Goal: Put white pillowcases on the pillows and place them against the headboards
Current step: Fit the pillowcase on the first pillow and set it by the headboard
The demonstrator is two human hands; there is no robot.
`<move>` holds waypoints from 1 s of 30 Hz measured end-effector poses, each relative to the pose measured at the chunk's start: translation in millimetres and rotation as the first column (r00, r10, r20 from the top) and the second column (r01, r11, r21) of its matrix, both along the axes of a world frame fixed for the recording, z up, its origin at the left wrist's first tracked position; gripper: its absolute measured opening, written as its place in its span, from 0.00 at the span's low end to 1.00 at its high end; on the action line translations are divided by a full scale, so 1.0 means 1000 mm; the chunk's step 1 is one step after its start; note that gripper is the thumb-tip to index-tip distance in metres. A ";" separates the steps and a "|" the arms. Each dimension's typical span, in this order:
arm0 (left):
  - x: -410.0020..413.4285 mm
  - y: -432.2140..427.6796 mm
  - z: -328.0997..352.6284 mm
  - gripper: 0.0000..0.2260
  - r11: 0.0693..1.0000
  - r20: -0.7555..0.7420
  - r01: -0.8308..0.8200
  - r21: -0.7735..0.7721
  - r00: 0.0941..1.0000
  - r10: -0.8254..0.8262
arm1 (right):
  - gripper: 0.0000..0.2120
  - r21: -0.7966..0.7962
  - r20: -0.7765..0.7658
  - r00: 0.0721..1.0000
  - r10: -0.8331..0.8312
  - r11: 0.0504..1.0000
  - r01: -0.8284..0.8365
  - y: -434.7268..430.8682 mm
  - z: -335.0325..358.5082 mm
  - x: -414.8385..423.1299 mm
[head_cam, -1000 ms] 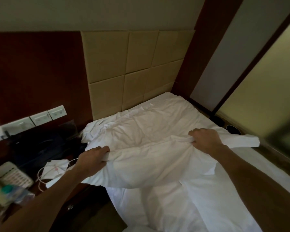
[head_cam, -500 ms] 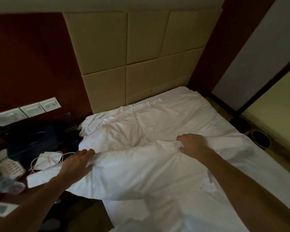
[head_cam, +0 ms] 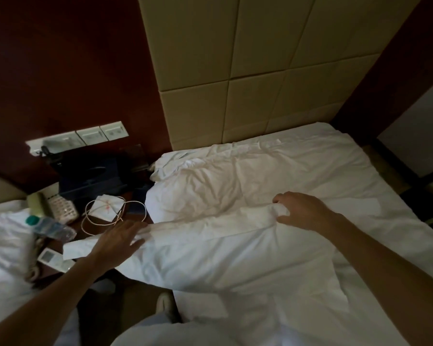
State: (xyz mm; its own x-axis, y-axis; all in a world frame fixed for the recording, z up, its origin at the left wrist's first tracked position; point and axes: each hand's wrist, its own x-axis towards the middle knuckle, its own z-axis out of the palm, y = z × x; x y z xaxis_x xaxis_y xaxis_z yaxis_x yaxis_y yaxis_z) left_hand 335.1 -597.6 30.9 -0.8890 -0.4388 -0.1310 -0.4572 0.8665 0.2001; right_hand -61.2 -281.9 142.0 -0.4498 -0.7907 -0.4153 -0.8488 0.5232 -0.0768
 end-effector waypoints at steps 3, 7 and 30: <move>0.007 -0.005 -0.010 0.25 0.999 0.016 -0.031 0.040 0.999 0.030 | 0.24 0.055 0.016 1.000 0.007 0.998 -0.008 -0.011 0.002 0.005; 0.010 0.007 -0.023 0.27 0.995 0.046 -0.082 0.050 0.996 0.079 | 0.22 0.136 -0.075 0.997 0.018 0.991 -0.008 -0.021 -0.001 0.011; -0.141 -0.038 0.192 0.15 0.968 -0.288 -0.003 -0.250 0.955 -0.071 | 0.09 -0.345 -0.526 0.816 -0.240 0.937 0.054 -0.008 0.124 -0.075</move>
State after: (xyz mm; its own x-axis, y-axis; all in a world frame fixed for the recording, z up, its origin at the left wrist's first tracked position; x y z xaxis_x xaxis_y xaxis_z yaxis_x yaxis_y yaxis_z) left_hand 193.9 -635.9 223.0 -0.8864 -0.3929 0.2447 -0.3799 0.9196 0.1003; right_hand -136.6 -289.8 265.9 -0.6484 -0.7380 0.1867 -0.7086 0.6748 0.2066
